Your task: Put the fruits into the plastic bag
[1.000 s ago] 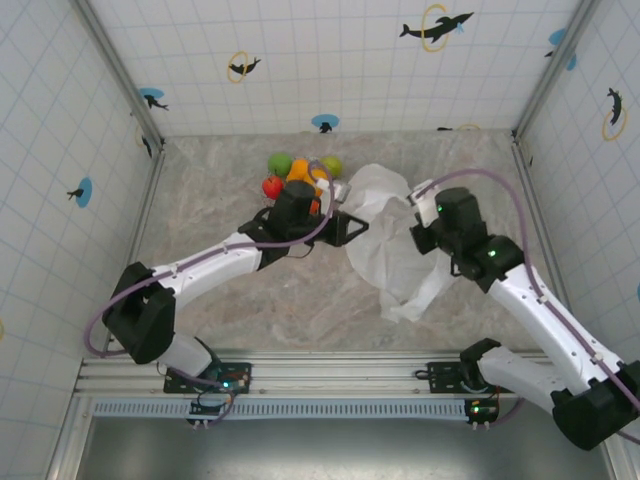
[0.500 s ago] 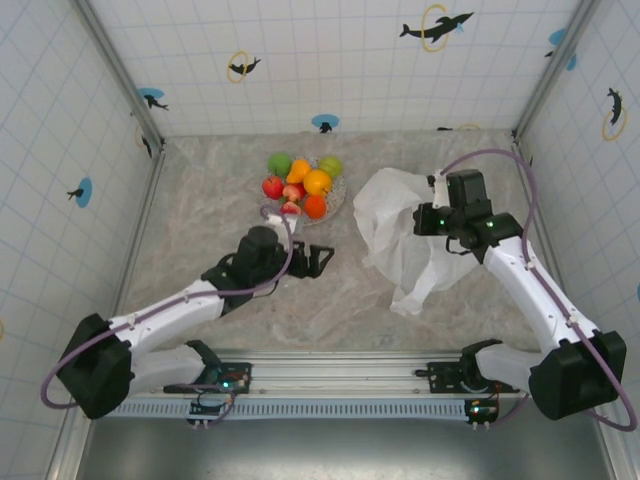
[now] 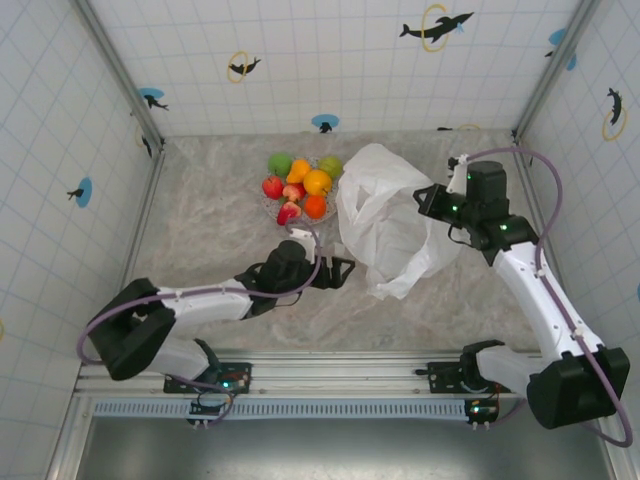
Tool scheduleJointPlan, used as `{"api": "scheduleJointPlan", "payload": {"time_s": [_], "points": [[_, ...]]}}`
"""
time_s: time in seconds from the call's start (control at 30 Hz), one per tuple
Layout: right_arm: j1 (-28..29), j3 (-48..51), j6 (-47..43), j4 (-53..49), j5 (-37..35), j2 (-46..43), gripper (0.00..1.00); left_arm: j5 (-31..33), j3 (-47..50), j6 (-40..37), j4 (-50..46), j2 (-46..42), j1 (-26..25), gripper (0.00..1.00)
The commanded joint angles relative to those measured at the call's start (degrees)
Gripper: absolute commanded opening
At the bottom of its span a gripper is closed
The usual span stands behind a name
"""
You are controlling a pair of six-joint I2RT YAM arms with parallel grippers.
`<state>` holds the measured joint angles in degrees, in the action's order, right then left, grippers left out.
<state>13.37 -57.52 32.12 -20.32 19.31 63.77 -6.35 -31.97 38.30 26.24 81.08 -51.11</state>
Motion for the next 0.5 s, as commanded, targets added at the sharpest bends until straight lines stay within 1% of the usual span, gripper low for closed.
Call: {"api": "scheduleJointPlan", "payload": {"time_s": [0.0,0.03,0.07,0.2,0.3,0.33,0.4,0.47], "points": [[-0.8,-0.6,2.8,3.1,2.2,-1.9,0.00,-0.2,-3.7,2.8,5.7,4.1,0.6,0.98],[-0.9,-0.7,2.9,3.1,2.2,-2.1,0.00,-1.0,-4.4,4.0,7.0,5.3,1.0,0.98],[-1.1,-0.7,2.9,3.1,4.0,-2.4,0.00,-1.6,-4.9,5.3,8.2,6.8,1.5,0.98],[-1.4,-0.4,3.1,3.1,4.9,-3.2,0.00,-3.1,-7.8,8.1,11.1,11.6,2.6,0.96],[-1.5,0.2,3.2,3.5,5.5,-3.6,0.00,-5.1,-9.7,10.6,14.9,15.5,3.6,0.89],[-1.5,0.5,3.1,3.7,5.9,-3.6,0.00,-6.4,-10.3,11.7,17.0,17.0,4.3,0.84],[-1.6,0.9,2.7,3.7,6.1,-3.6,0.00,-8.0,-12.0,13.1,19.8,19.9,5.1,0.67],[-2.1,0.9,1.4,3.3,5.6,-3.4,0.00,-9.5,-14.5,13.0,20.4,22.8,5.6,0.44]]}}
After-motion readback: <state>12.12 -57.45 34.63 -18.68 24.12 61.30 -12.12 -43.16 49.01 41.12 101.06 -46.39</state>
